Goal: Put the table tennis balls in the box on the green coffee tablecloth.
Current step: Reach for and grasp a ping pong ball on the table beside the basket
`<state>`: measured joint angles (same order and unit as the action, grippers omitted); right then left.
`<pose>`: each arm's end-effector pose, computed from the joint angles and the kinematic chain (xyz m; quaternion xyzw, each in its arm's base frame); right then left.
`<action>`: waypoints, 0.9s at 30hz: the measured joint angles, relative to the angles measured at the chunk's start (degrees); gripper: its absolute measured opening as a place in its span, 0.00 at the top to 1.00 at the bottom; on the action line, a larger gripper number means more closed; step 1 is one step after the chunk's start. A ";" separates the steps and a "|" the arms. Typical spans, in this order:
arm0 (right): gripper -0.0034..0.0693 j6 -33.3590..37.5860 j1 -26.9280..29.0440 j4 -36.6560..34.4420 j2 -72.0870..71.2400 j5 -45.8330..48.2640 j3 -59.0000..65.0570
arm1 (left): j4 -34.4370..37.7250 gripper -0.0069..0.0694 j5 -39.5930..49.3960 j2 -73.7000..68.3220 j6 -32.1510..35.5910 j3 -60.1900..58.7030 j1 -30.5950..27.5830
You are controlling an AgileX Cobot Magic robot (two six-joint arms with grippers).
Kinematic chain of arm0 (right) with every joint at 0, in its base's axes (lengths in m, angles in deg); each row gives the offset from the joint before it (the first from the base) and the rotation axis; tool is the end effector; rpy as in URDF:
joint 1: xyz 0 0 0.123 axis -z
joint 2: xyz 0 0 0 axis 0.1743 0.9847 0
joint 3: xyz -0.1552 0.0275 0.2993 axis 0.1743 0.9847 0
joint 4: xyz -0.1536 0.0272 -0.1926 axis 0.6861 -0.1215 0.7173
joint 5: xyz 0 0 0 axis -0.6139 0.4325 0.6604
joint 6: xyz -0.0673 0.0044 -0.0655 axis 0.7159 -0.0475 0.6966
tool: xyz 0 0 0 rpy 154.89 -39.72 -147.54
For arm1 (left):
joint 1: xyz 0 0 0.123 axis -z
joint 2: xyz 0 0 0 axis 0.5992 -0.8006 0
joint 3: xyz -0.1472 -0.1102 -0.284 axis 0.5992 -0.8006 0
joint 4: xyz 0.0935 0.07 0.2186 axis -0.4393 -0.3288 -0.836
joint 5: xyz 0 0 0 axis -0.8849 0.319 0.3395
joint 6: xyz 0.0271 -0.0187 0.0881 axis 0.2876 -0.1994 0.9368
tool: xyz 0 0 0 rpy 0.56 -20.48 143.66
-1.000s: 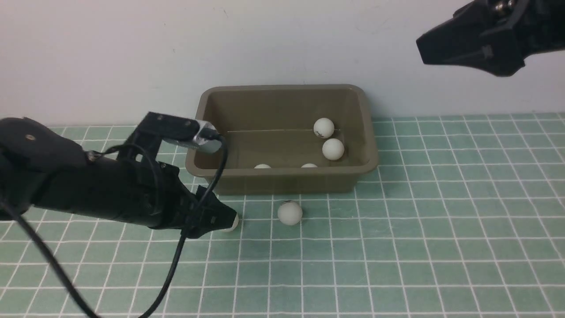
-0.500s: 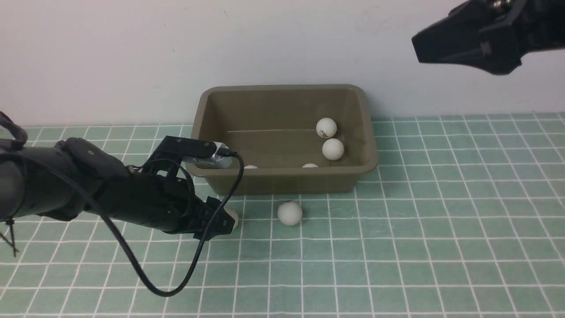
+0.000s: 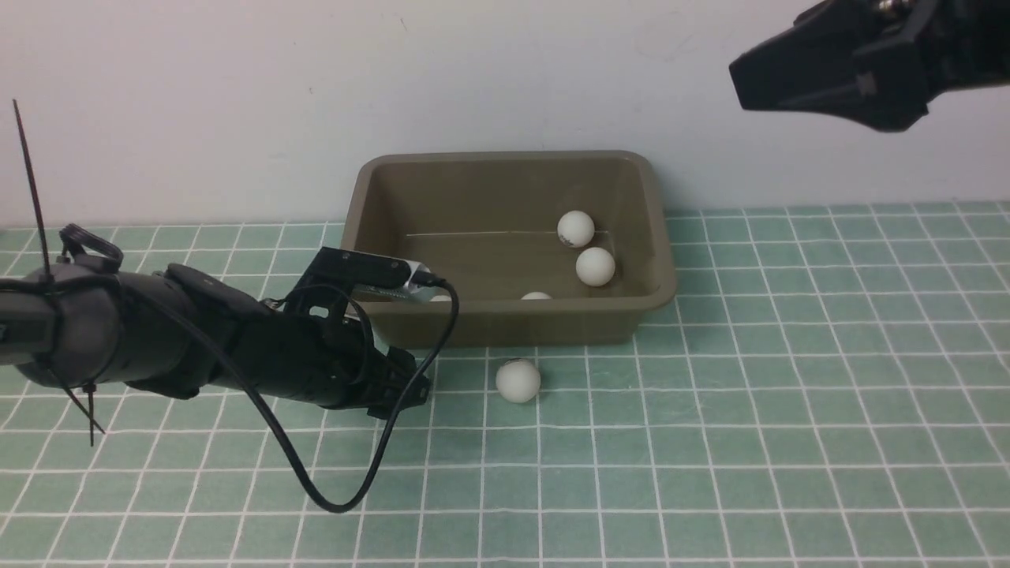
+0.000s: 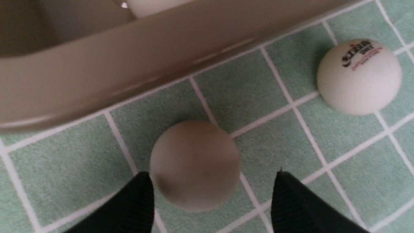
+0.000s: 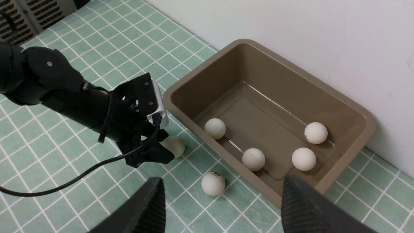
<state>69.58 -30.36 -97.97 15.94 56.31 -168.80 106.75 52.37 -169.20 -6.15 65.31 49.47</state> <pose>0.1973 0.1123 0.4992 -0.3574 0.8157 0.1961 0.4104 0.3477 -0.1087 0.1978 0.1605 0.9281 -0.1826 0.2820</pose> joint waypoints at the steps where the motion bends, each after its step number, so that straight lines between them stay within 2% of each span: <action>1: 0.35 0.00 0.00 -0.05 0.00 0.00 0.00 | 1.05 0.35 -1.56 -0.14 0.53 0.00 0.00; 3: 0.35 0.00 0.00 -0.05 0.00 0.00 0.00 | 2.09 0.44 -2.75 -0.25 0.80 0.06 0.00; 8: 0.35 0.00 0.00 -0.06 0.00 -0.18 0.00 | 2.76 0.83 1.31 0.19 2.46 0.48 0.00; 9: 0.35 0.00 0.00 -0.06 0.00 -0.26 0.00 | 2.65 0.88 2.97 0.56 3.04 0.48 0.00; 12: 0.35 0.00 0.00 -0.10 0.00 -0.84 0.00 | 2.65 0.91 4.19 1.56 3.60 0.48 0.07; 20: 0.35 0.43 0.00 -0.10 0.00 -0.86 0.00 | 2.53 0.91 6.21 2.21 3.31 0.48 0.07; 27: 0.35 1.33 0.00 -0.12 0.00 -0.90 0.00 | 0.01 0.90 21.55 4.80 -0.01 0.48 0.07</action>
<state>70.90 -30.36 -98.09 15.94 55.41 -168.80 106.76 73.92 -164.40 -6.16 65.78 49.54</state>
